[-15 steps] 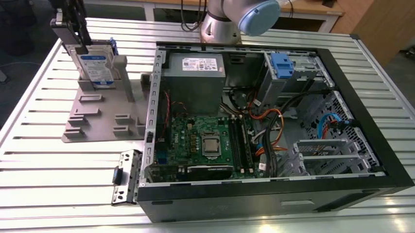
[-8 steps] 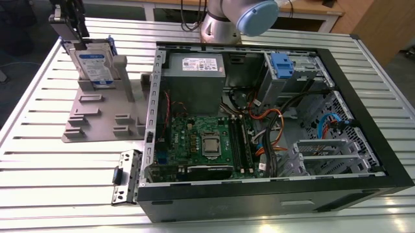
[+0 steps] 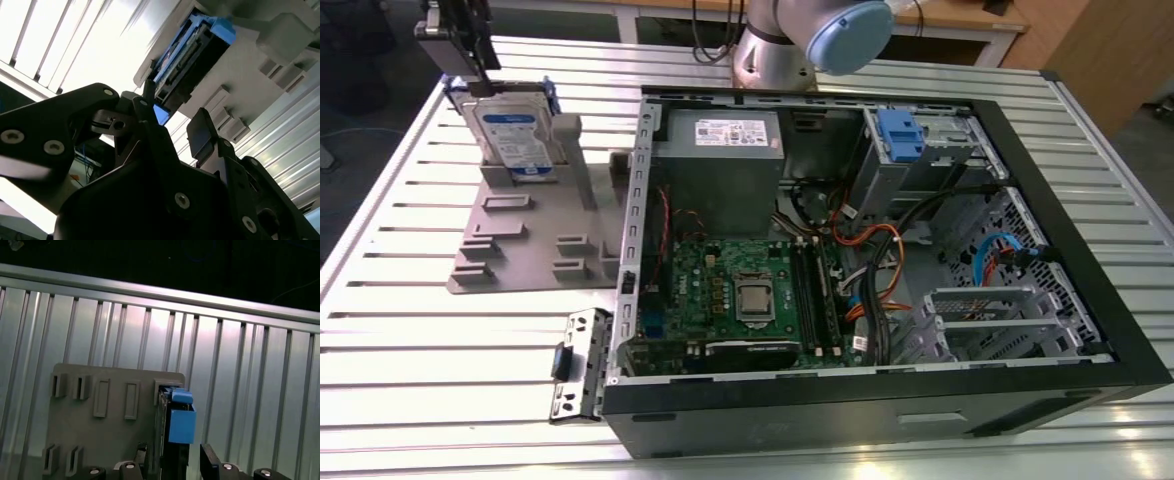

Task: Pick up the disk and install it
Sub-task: 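Pick up the disk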

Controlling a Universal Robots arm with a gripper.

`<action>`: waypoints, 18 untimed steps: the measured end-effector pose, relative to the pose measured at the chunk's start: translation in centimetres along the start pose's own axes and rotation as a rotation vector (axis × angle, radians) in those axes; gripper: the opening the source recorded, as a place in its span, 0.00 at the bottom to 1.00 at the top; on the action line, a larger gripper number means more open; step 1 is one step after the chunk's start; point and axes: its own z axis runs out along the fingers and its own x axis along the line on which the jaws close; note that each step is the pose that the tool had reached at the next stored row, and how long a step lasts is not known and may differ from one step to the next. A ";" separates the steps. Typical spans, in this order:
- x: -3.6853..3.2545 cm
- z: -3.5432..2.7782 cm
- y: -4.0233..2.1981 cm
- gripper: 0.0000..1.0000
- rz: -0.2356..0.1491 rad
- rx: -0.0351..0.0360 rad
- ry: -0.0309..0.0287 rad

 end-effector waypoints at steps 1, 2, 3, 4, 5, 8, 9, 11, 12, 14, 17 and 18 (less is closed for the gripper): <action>-0.01 0.01 -0.01 0.53 0.000 0.0002 -0.0001; -0.02 0.06 -0.01 0.53 0.000 0.0002 -0.0004; -0.02 0.19 -0.02 0.53 0.000 -0.0002 -0.0003; -0.03 0.37 -0.02 0.53 0.000 -0.0003 -0.0003; -0.03 0.55 -0.02 0.53 0.000 -0.0003 -0.0003; -0.01 1.11 -0.03 0.53 0.000 -0.0003 -0.0003; 0.00 1.28 -0.03 0.53 0.000 -0.0004 -0.0003; 0.02 1.64 -0.02 0.53 0.000 -0.0004 -0.0003; 0.02 1.82 0.01 0.53 0.000 -0.0005 -0.0003; 0.03 2.18 0.06 0.53 0.000 -0.0004 -0.0003; 0.05 2.74 0.12 0.53 0.000 -0.0004 -0.0003; 0.06 2.92 0.13 0.53 0.000 -0.0003 -0.0003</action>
